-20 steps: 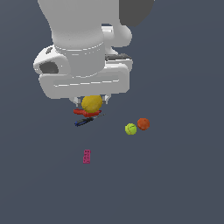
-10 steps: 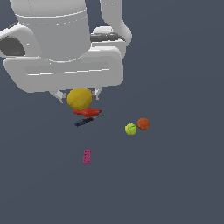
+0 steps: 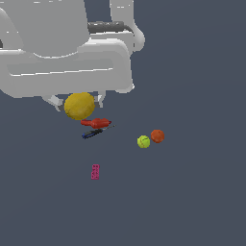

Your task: Pick up a designated object from a clutter of objects.

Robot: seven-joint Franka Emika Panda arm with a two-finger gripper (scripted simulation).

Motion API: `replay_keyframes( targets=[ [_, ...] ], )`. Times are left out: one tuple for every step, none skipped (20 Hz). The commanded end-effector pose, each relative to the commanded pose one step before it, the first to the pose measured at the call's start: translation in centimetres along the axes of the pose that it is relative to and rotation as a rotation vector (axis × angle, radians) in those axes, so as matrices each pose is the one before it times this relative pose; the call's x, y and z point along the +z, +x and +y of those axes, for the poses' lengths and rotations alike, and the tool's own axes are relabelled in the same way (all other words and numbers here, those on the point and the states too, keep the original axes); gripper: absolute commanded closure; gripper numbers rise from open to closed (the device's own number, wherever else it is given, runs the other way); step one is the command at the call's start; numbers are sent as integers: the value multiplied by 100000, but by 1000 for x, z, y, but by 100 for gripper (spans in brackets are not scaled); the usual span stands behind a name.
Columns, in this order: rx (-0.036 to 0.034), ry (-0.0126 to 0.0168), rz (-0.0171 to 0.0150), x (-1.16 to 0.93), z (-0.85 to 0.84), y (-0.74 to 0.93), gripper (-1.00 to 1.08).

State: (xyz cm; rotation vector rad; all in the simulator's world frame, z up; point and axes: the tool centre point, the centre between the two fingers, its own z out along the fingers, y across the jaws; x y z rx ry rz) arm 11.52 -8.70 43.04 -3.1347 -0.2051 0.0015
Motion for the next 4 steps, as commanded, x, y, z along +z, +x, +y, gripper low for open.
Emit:
replay_keyframes(
  targets=[
    [-15, -30, 94, -273, 102, 140, 108],
    [0, 0, 0, -38, 19, 26, 108],
    [0, 0, 0, -22, 11, 15, 108],
    [0, 0, 0, -7, 4, 5, 108]
  ],
)
